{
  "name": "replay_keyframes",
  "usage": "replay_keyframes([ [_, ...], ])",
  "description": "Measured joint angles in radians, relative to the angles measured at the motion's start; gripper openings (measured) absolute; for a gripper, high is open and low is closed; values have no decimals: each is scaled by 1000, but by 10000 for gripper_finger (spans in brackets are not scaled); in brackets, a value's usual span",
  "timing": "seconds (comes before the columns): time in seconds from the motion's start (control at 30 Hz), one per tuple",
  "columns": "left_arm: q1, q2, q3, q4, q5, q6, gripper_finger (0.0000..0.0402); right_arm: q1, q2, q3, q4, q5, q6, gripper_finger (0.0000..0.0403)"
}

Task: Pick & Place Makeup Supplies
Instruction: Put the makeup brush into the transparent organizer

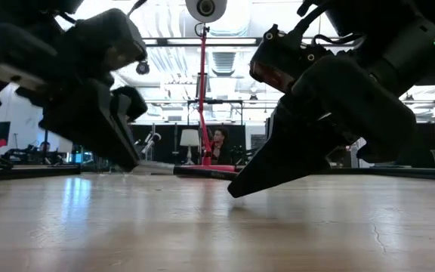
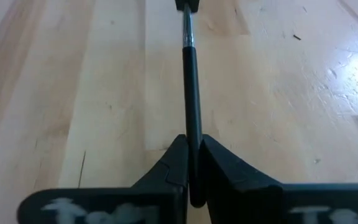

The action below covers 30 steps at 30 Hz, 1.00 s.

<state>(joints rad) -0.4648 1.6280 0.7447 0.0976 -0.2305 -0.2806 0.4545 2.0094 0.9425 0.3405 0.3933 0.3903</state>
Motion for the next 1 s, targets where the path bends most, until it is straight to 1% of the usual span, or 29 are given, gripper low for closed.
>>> replay_keyframes([
  [0.07, 0, -28, -10, 13, -18, 17, 30, 0, -2, -2, -1, 7, -5, 19],
  [0.13, -2, -66, -37, 46, -68, 27, 46, -1, -6, -7, -2, 32, -22, 18],
  [0.23, -2, -133, -127, 174, -104, 56, 64, -2, -29, -22, -3, 84, -40, 18],
  [0.3, -2, -190, -216, 334, -106, 78, 72, -2, -50, -37, 12, 119, -50, 18],
  [0.4, 1, -260, -368, 649, -109, 129, 77, -2, -87, -79, 81, 177, -73, 18],
  [0.47, 3, -287, -459, 868, -109, 171, 77, -3, -113, -115, 188, 211, -105, 18],
  [0.53, 6, -305, -531, 1070, -110, 214, 77, -7, -124, -146, 332, 247, -147, 18],
  [0.63, 19, -311, -592, 1270, -106, 264, 77, -16, -125, -183, 551, 257, -238, 18],
  [0.73, 35, -319, -596, 1323, -80, 300, 77, -28, -127, -183, 687, 255, -321, 18],
  [0.83, 50, -314, -562, 1301, -47, 310, 77, -39, -127, -176, 800, 227, -407, 18],
  [0.9, 59, -310, -535, 1296, -31, 324, 77, -45, -127, -158, 829, 195, -432, 18],
  [1.0, 73, -300, -490, 1294, 23, 337, 77, -51, -126, -131, 821, 178, -463, 18],
])
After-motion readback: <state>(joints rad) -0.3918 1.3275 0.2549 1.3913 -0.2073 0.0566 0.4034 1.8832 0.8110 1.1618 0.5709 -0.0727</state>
